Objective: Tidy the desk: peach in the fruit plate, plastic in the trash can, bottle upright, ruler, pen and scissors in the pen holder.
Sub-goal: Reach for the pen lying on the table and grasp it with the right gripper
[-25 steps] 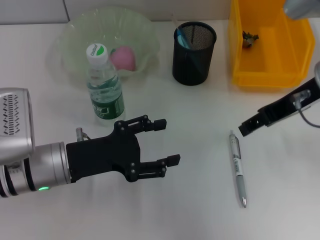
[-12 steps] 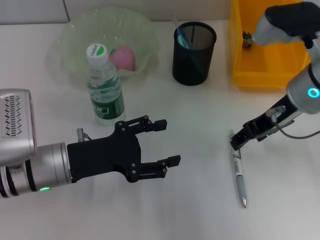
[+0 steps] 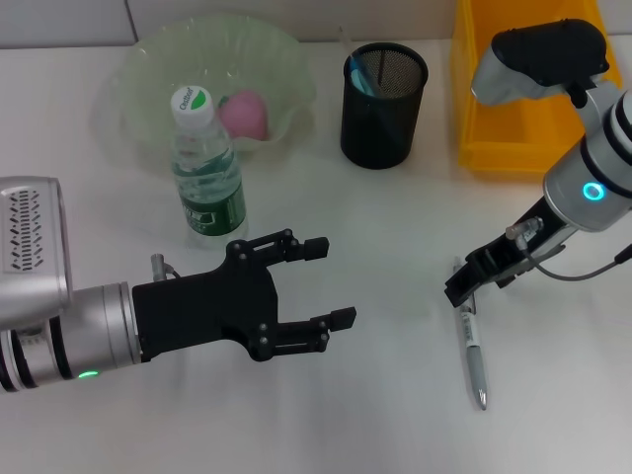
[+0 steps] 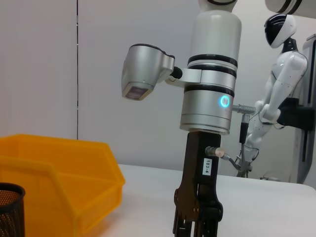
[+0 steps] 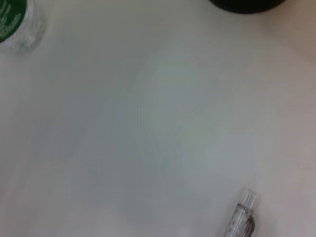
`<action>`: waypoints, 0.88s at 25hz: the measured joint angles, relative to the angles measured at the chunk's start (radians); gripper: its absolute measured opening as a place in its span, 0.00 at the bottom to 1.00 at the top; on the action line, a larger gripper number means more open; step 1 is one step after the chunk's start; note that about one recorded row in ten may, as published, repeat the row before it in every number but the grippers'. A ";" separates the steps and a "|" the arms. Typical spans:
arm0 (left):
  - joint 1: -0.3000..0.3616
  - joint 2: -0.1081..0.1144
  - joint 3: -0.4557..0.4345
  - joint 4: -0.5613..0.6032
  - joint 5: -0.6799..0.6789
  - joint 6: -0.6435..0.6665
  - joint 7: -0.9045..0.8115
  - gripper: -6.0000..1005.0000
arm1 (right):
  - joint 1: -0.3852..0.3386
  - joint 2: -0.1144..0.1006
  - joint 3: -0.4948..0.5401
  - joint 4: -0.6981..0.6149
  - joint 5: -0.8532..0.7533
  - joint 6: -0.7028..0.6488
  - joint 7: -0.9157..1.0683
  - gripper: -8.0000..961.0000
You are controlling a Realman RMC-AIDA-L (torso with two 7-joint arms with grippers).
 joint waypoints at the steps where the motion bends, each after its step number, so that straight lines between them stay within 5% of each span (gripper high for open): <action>1: 0.000 0.000 0.000 0.000 0.000 0.000 0.000 0.80 | 0.001 0.000 0.000 0.003 0.000 0.002 0.000 0.63; 22: 0.006 0.000 -0.001 -0.004 0.000 -0.001 0.003 0.80 | 0.036 0.000 -0.030 0.100 0.000 0.061 0.000 0.44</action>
